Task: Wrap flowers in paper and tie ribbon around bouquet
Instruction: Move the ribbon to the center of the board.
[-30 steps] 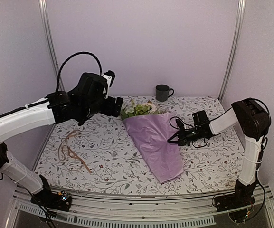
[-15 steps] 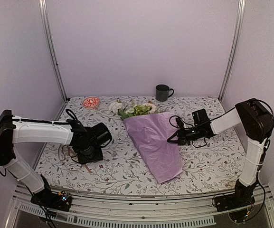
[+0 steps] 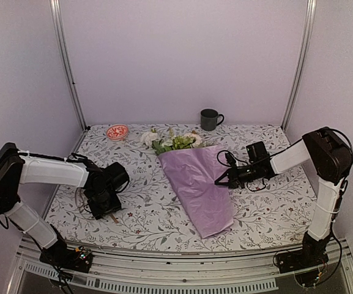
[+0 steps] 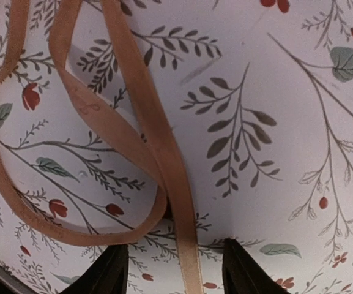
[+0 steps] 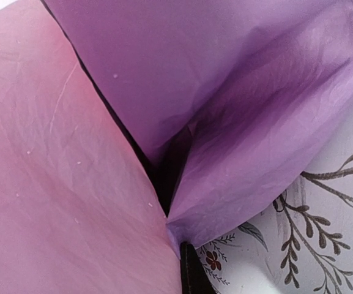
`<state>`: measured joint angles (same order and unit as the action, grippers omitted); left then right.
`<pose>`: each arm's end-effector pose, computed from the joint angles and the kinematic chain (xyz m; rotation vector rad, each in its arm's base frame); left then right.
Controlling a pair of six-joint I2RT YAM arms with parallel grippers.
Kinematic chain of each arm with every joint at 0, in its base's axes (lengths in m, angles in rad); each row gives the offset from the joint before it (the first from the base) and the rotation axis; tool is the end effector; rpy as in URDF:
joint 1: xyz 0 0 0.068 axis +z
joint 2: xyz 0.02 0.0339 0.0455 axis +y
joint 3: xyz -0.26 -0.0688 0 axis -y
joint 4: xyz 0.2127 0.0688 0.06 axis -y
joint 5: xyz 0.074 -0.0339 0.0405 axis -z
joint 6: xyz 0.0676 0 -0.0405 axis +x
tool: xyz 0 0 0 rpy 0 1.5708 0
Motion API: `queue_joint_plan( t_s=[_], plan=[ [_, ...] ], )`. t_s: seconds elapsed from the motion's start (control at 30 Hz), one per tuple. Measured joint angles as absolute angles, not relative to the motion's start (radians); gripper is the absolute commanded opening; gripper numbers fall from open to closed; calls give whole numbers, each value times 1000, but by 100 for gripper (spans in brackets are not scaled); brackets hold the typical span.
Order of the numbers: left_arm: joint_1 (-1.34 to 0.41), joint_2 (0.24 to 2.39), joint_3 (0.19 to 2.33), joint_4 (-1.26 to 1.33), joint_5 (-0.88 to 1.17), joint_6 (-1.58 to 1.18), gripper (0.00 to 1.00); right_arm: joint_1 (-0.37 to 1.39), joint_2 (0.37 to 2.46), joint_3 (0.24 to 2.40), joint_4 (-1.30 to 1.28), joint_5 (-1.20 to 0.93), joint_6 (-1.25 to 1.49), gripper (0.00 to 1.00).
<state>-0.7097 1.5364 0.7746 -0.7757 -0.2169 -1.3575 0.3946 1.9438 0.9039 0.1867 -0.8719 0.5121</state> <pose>0.1696 -0.1265 0.1300 -0.9394 2.7815 0.1216 0.3045 0.1829 0.1141 -0.2881 2.5114 1.4519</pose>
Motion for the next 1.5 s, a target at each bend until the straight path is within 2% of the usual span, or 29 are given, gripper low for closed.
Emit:
queue_joint_plan(
  t_s=[0.33, 0.5, 0.7, 0.8, 0.97, 1.13, 1.23, 1.5],
  plan=[
    [-697, 1570, 790, -707, -219, -1283, 14, 395, 1944, 904, 187, -875, 512, 1],
    [-697, 1540, 750, -607, -229, -1237, 0, 395, 1944, 904, 187, -875, 513, 0],
    [-715, 1521, 717, -484, -213, -1178, 0, 395, 1944, 904, 187, -886, 521, 0],
    [-785, 1537, 741, -482, -221, -1127, 0, 395, 1944, 904, 202, -913, 551, 0],
    [-1050, 1646, 930, -474, -171, -899, 0, 395, 1913, 902, 241, -941, 659, 0],
    [-1350, 1704, 1032, -468, -67, -644, 0, 397, 1841, 903, 279, -931, 755, 0],
    [-1470, 1763, 1121, -470, -9, -481, 0, 405, 1825, 907, 295, -917, 790, 0],
    [-1458, 2083, 1569, -369, -19, -47, 0, 459, 1825, 925, 320, -888, 864, 0]
  ],
)
